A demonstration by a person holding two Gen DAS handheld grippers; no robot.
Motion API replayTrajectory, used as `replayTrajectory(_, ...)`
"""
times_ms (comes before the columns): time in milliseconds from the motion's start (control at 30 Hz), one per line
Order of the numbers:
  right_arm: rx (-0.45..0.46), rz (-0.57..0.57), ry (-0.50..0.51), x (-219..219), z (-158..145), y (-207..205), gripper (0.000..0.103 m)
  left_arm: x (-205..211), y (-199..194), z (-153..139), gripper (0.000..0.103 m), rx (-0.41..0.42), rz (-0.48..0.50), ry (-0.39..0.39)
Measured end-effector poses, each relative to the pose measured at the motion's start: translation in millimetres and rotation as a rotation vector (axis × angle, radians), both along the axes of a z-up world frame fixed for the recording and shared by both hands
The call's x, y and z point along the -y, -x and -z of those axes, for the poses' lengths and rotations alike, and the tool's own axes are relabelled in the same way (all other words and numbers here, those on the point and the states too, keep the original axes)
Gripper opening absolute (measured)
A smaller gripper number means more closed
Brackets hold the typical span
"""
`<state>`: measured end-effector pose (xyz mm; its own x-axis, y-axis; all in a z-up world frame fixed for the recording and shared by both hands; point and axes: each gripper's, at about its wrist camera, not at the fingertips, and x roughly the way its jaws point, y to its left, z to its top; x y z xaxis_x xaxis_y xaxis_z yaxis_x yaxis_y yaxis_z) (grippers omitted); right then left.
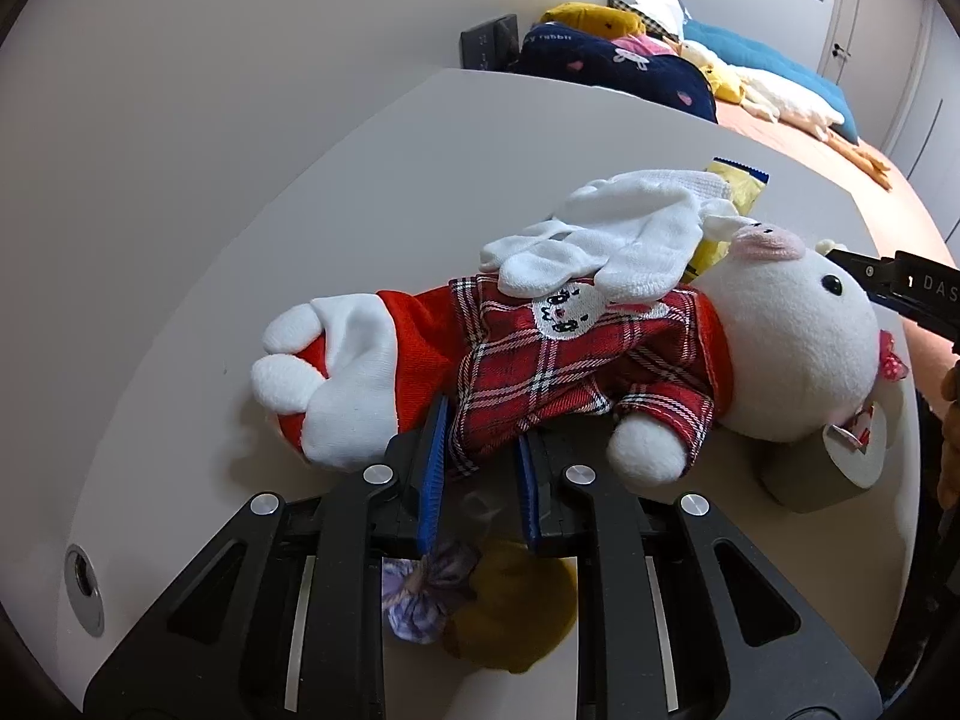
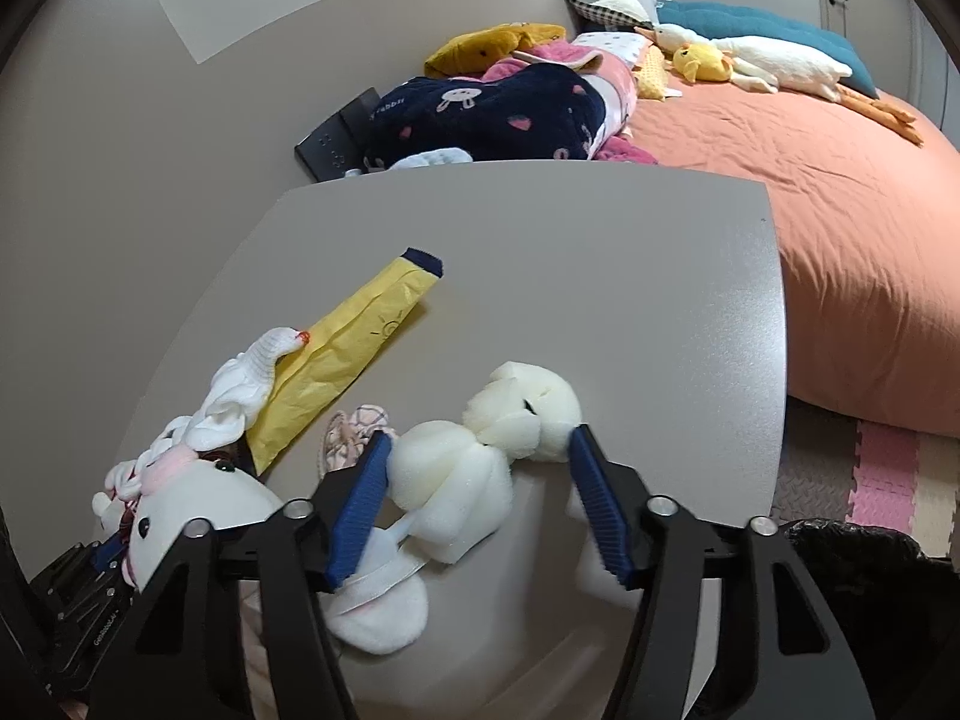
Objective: Organize soft objects
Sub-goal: 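Grasp the red plaid bunny with the left tool while the right tool grasps a white plush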
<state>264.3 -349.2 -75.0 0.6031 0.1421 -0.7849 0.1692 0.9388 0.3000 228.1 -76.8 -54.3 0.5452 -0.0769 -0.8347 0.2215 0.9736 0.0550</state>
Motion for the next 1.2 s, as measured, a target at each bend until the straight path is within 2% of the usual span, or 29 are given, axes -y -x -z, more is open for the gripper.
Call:
replayTrajectory(133,0.001,-0.012,0.010,1.2,0.6,0.4,0.037,-5.7,-3.1,-4.9,0.014,0.025,-0.032,0.057)
replayTrajectory(167,0.004,-0.016,0.003,2.4,0.4,0.9,0.025,-7.8,-2.9,-8.1,0.011,0.038,-0.042,0.079)
replayTrajectory(267,0.022,-0.029,-0.022,4.7,-1.1,3.7,0.022,-15.6,2.0,-22.6,0.008,0.098,-0.063,0.169)
replayTrajectory(400,0.047,-0.048,-0.035,2.8,-4.0,8.7,0.018,-21.5,21.2,-50.3,0.008,0.248,-0.056,0.236)
replayTrajectory(533,0.081,-0.051,-0.036,2.7,-14.0,13.6,0.017,-27.9,27.1,-73.7,0.007,0.298,-0.063,0.288)
replayTrajectory(900,0.165,-0.040,-0.021,8.1,-58.6,44.1,0.017,-28.4,48.3,-114.7,0.007,0.378,-0.044,0.327)
replayTrajectory(1200,0.227,-0.029,-0.024,23.7,-93.3,81.3,0.017,-20.8,83.5,-159.4,0.008,0.455,-0.017,0.332)
